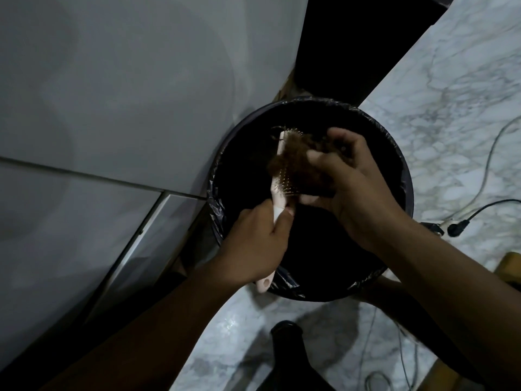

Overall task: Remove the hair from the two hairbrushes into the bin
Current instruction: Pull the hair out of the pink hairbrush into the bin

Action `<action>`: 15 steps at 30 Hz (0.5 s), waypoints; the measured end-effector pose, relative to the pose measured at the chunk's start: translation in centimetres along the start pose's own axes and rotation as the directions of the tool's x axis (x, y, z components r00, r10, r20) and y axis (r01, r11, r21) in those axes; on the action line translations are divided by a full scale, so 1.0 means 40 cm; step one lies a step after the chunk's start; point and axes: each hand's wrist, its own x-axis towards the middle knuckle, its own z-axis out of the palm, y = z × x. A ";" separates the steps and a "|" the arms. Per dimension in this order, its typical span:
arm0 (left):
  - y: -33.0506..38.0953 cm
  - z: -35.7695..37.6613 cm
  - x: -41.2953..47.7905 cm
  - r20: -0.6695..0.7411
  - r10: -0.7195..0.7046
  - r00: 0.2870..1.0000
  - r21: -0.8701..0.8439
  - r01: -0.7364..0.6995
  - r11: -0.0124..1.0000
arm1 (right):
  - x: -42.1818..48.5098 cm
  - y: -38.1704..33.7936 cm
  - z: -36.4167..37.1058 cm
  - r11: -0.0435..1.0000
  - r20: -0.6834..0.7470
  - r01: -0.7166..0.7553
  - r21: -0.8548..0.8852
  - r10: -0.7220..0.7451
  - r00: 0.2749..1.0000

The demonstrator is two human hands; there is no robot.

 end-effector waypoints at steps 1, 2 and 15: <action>0.000 0.002 -0.004 0.012 0.019 1.000 0.039 -0.019 0.999 | -0.004 0.002 0.000 0.994 0.014 0.054 -0.100 -0.052 0.999; 0.001 0.005 -0.009 0.022 0.038 0.999 0.074 -0.040 0.996 | -0.006 0.006 0.001 0.974 0.013 0.108 -0.198 -0.107 0.994; -0.012 -0.008 0.014 -0.104 0.043 0.994 0.095 -0.033 0.995 | 0.017 0.004 0.005 0.869 0.035 -0.239 0.434 0.249 0.968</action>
